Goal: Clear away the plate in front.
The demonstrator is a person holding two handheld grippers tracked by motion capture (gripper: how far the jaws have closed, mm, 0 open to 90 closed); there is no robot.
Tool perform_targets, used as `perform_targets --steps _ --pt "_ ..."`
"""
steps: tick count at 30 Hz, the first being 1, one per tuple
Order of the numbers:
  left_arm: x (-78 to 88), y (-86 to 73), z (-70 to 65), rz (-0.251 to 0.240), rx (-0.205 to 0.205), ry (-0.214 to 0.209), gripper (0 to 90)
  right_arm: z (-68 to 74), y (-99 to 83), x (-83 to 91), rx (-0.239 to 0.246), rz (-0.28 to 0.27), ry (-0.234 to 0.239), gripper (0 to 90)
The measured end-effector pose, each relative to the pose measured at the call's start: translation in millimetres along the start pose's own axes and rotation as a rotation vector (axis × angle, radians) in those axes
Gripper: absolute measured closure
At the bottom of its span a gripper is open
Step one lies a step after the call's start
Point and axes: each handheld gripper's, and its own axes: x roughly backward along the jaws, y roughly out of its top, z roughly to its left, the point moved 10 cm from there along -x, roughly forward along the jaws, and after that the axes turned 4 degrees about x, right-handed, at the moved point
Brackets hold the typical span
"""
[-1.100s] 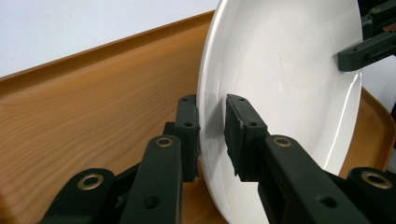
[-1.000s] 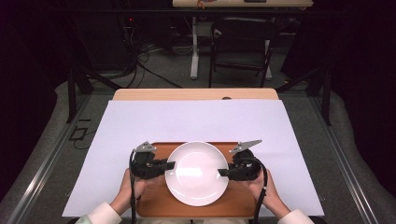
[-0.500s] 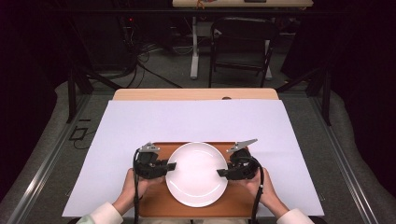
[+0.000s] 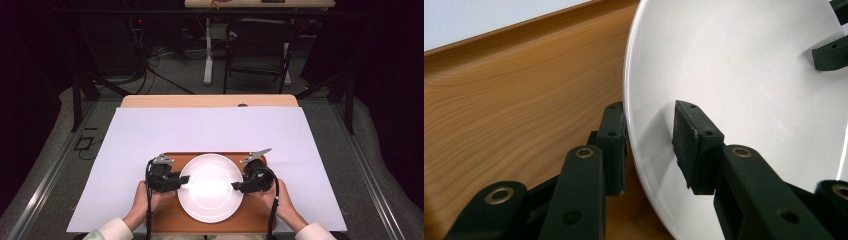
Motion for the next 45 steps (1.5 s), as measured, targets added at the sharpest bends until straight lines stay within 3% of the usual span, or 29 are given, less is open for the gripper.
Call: perform_targets --steps 11,17,20,24,27,31,36,39,45 --pt "-3.7 -3.5 2.7 0.025 -0.011 0.023 64.5 0.1 -1.3 -3.4 0.01 0.017 -0.005 56.4" --pt "-9.0 -7.7 4.5 0.058 -0.017 0.034 62.3 1.7 -5.2 -7.5 0.011 0.051 -0.014 52.2" --pt "-12.0 -11.1 6.0 0.084 -0.022 0.049 62.2 0.6 -8.5 -10.2 0.041 0.076 -0.04 50.9" --pt "-15.6 -14.5 6.5 0.109 -0.025 0.054 59.7 3.0 -12.5 -14.3 0.045 0.107 -0.038 51.1" --pt "-16.4 -14.0 5.3 0.115 -0.046 0.066 55.5 6.1 -12.2 -15.4 0.049 0.109 -0.036 45.6" --pt "-15.2 -13.2 7.4 0.119 -0.035 0.083 44.0 3.0 -10.6 -12.3 0.049 0.096 -0.057 33.9" --pt "-4.2 -5.1 8.6 0.083 -0.035 0.064 31.6 0.7 -5.0 0.6 0.06 0.042 -0.055 18.8" --pt "7.7 3.5 6.2 0.028 -0.047 0.058 21.9 2.3 -2.5 9.3 0.088 0.01 -0.064 13.1" --pt "39.4 16.2 0.0 -0.078 -0.115 0.074 13.2 9.5 2.6 33.4 0.142 -0.055 -0.101 0.8"
